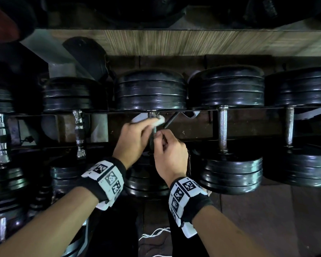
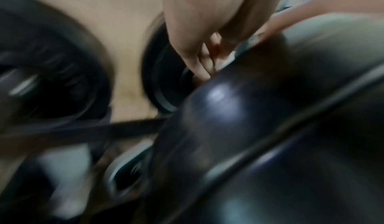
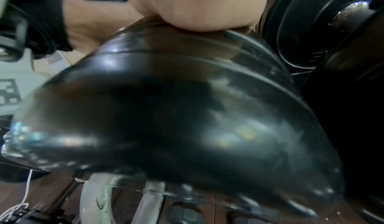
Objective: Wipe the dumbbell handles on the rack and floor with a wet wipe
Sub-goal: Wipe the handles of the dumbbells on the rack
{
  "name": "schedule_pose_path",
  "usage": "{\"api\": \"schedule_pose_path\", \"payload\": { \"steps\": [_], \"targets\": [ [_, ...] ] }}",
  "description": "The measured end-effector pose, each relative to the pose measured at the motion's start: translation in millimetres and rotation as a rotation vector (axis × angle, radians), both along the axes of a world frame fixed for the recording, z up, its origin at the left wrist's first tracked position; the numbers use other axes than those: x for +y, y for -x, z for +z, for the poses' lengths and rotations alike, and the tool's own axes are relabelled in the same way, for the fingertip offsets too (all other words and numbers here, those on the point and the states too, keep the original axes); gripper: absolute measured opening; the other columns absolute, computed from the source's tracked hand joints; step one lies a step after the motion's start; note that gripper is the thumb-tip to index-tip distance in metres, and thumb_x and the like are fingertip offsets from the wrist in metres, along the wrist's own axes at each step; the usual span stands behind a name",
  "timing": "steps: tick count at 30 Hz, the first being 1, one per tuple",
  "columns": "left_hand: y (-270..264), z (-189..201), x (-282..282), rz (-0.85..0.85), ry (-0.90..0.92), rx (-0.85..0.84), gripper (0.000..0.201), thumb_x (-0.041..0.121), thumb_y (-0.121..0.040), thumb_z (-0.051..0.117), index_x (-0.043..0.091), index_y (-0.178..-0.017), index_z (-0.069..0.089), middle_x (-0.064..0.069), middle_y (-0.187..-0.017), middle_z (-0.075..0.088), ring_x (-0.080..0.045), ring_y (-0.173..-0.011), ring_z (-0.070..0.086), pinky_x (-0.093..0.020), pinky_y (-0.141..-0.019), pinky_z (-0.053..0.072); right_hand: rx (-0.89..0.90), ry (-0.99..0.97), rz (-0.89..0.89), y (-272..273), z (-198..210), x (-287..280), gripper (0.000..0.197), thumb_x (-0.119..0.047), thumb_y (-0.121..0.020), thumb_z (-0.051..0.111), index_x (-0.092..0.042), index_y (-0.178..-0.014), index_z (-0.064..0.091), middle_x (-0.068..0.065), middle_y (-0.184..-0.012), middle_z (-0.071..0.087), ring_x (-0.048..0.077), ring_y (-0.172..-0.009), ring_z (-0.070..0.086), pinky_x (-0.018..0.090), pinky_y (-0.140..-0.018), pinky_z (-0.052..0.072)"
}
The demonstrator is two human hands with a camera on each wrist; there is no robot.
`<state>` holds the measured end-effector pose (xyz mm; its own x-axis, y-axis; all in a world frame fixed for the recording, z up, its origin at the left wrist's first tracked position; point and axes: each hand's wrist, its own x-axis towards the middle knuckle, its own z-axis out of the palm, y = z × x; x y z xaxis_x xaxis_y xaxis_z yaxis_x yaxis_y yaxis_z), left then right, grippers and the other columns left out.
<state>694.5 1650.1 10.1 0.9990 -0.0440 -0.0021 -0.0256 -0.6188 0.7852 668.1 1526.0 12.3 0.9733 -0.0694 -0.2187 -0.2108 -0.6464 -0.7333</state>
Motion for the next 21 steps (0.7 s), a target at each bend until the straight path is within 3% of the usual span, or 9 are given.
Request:
{"api": "schedule_pose_path", "payload": {
  "steps": [3, 5, 6, 8, 10, 12, 15, 18, 21],
  "targets": [
    [3.6, -3.3, -6.2, 0.031, 0.052, 0.067, 0.023, 0.016, -0.098, 0.058, 0.013, -0.117, 0.071, 0.000, -0.105, 0.075, -0.011, -0.095, 0.070, -0.019, -0.089, 0.051, -0.073, -0.079, -0.085, 0.0, -3.0, -3.3, 0.013, -0.025, -0.100, 0.053, -0.017, -0.109, 0.060, -0.001, -0.095, 0.065, 0.007, -0.078, 0.061, 0.032, -0.069, 0.052],
    [8.0, -4.4, -2.2, 0.136, 0.136, 0.090, 0.020, 0.016, -0.098, 0.060, 0.011, -0.115, 0.070, 0.003, -0.106, 0.074, -0.007, -0.099, 0.070, -0.029, -0.092, 0.054, -0.082, -0.207, -0.143, -1.9, -5.4, -9.7, 0.018, -0.020, -0.099, 0.057, -0.014, -0.116, 0.055, 0.001, -0.111, 0.060, -0.008, -0.089, 0.057, 0.012, -0.075, 0.047],
    [11.0, -1.8, 1.1, 0.171, 0.198, 0.128, 0.019, 0.015, -0.097, 0.062, 0.011, -0.113, 0.070, 0.005, -0.106, 0.074, -0.005, -0.099, 0.070, -0.031, -0.092, 0.055, -0.058, -0.261, -0.135, -4.2, -6.4, -13.3, 0.021, -0.020, -0.099, 0.059, -0.014, -0.119, 0.054, 0.001, -0.116, 0.060, -0.012, -0.095, 0.056, 0.009, -0.080, 0.045],
    [19.2, 4.4, 8.0, 0.174, 0.331, 0.267, 0.016, 0.017, -0.096, 0.065, 0.011, -0.110, 0.070, 0.005, -0.103, 0.075, -0.007, -0.097, 0.070, -0.035, -0.093, 0.055, 0.051, -0.361, -0.036, -8.4, -6.4, -20.3, 0.025, -0.026, -0.099, 0.061, -0.021, -0.124, 0.058, -0.004, -0.122, 0.063, -0.002, -0.107, 0.060, 0.020, -0.095, 0.048],
    [29.4, 12.2, 12.7, 0.132, 0.428, 0.373, 0.015, 0.022, -0.095, 0.065, 0.013, -0.107, 0.071, 0.003, -0.102, 0.075, -0.012, -0.100, 0.070, -0.042, -0.097, 0.053, 0.181, -0.482, 0.073, -11.4, 1.1, -26.2, 0.021, -0.027, -0.100, 0.062, -0.024, -0.120, 0.064, -0.007, -0.117, 0.069, 0.008, -0.106, 0.065, 0.034, -0.097, 0.052],
    [37.9, 19.6, 15.5, 0.139, 0.460, 0.400, 0.014, 0.025, -0.094, 0.066, 0.017, -0.103, 0.073, 0.005, -0.101, 0.075, -0.013, -0.100, 0.069, -0.044, -0.099, 0.052, 0.280, -0.616, 0.077, -12.8, 13.4, -29.9, 0.011, -0.020, -0.099, 0.064, -0.015, -0.108, 0.069, 0.000, -0.102, 0.073, 0.009, -0.089, 0.067, 0.031, -0.079, 0.058],
    [45.9, 28.5, 14.3, 0.212, 0.500, 0.374, 0.016, 0.025, -0.092, 0.067, 0.015, -0.102, 0.074, 0.003, -0.099, 0.075, -0.014, -0.094, 0.070, -0.042, -0.095, 0.055, 0.254, -0.621, 0.025, -10.0, 23.2, -33.9, 0.006, -0.016, -0.094, 0.070, -0.010, -0.096, 0.071, 0.010, -0.083, 0.067, 0.014, -0.069, 0.061, 0.026, -0.058, 0.052],
    [51.5, 34.8, 5.5, 0.271, 0.605, 0.400, 0.017, 0.021, -0.093, 0.066, 0.011, -0.105, 0.072, -0.003, -0.101, 0.075, -0.017, -0.096, 0.071, -0.039, -0.090, 0.058, 0.229, -0.611, -0.040, -4.1, 25.3, -34.3, 0.007, -0.017, -0.091, 0.074, -0.011, -0.094, 0.072, 0.009, -0.079, 0.063, 0.013, -0.066, 0.057, 0.024, -0.057, 0.049],
    [55.7, 37.0, -1.3, 0.314, 0.650, 0.389, 0.016, 0.017, -0.097, 0.062, 0.008, -0.107, 0.070, -0.006, -0.105, 0.074, -0.020, -0.098, 0.072, -0.040, -0.090, 0.059, 0.278, -0.654, -0.030, 1.1, 29.6, -37.4, 0.014, -0.017, -0.089, 0.075, -0.010, -0.101, 0.072, 0.002, -0.088, 0.071, 0.010, -0.075, 0.064, 0.023, -0.066, 0.054]
  ]
}}
